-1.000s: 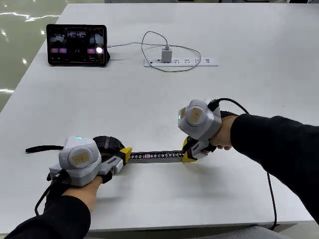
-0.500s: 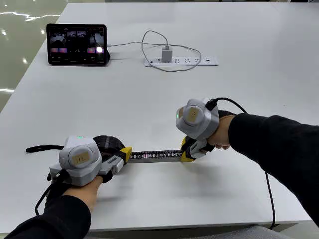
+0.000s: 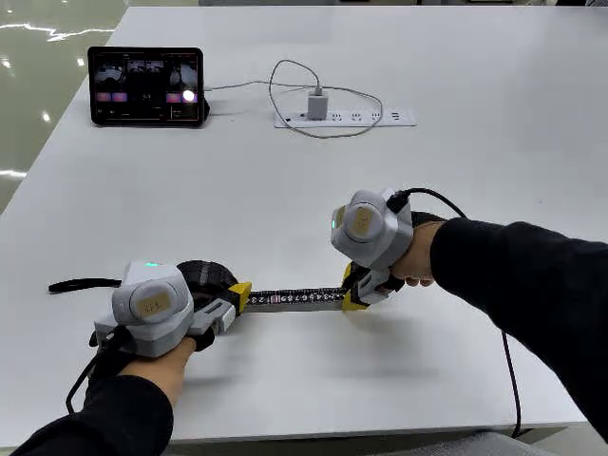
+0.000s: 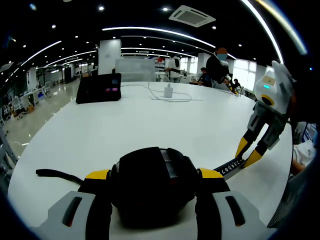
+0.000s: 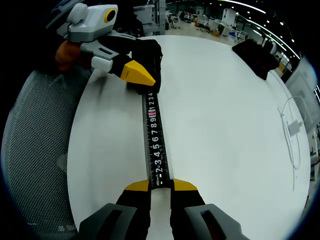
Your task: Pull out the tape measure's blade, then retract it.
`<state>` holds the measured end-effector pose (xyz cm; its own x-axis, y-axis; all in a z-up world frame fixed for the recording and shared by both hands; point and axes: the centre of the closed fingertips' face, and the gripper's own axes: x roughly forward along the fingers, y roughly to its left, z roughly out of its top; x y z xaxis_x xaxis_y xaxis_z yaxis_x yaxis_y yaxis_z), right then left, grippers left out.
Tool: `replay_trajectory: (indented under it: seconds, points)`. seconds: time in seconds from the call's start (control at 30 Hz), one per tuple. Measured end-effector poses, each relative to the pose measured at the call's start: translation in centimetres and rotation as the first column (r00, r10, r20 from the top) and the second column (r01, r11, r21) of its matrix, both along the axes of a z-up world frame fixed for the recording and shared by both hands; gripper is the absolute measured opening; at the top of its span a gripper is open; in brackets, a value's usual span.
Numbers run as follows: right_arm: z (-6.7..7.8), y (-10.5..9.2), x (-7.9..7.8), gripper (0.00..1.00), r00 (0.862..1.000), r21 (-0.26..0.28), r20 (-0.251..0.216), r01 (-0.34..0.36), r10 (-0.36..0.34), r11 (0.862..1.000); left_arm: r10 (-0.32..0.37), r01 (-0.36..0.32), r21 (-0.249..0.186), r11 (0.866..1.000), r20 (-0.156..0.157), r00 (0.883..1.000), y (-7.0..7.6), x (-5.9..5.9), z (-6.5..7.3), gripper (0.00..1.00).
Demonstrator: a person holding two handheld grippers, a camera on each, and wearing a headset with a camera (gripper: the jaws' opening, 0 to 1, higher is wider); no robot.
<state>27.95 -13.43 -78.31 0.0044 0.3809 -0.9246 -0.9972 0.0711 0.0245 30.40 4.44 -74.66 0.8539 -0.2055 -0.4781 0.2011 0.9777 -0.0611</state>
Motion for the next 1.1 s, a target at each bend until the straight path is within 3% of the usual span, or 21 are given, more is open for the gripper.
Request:
replay_trajectory:
  seconds: [1.1]
  points:
    - [-0.02,0.85,-0.02,0.1,1.0,-0.014,0.001,0.022,-0.022,1.0,-0.002,0.002,-0.006,1.0,-0.006,1.0,-0.08,-0.03,-0.06,0.64]
